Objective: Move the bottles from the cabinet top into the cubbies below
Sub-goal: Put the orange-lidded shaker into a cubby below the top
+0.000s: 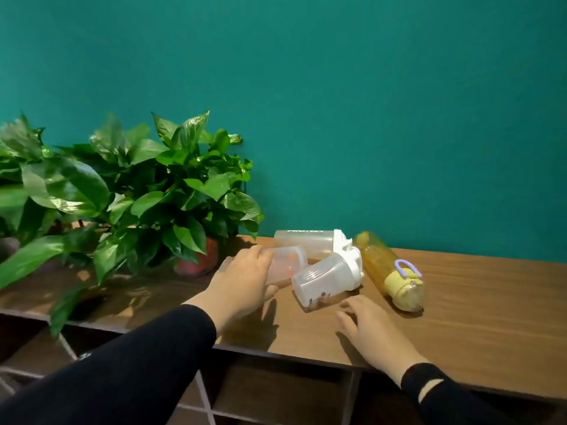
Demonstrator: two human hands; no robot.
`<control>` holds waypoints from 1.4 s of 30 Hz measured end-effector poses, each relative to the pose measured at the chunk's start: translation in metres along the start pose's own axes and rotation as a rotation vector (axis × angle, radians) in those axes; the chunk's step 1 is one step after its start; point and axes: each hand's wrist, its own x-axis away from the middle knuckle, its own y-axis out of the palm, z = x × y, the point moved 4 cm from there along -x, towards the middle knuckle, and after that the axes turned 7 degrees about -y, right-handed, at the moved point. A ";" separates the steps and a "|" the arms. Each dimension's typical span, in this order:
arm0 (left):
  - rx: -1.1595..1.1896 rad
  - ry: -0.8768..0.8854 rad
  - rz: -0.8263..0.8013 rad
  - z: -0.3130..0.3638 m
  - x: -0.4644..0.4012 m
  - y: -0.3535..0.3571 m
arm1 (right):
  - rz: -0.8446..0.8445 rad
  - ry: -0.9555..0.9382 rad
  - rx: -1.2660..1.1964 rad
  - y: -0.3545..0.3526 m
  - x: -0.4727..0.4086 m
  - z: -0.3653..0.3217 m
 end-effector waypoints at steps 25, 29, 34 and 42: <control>0.702 -0.457 0.195 -0.066 0.030 0.068 | 0.190 0.008 0.054 0.035 0.004 0.021; 0.591 -0.316 0.189 -0.068 0.068 0.046 | 0.265 -0.025 -0.129 0.026 0.009 0.011; 0.457 -0.126 0.166 -0.068 0.102 0.021 | 0.175 -0.273 -0.328 0.020 0.021 -0.069; 0.293 0.474 0.110 -0.039 0.135 -0.014 | -0.231 -0.324 -0.573 0.028 0.052 -0.130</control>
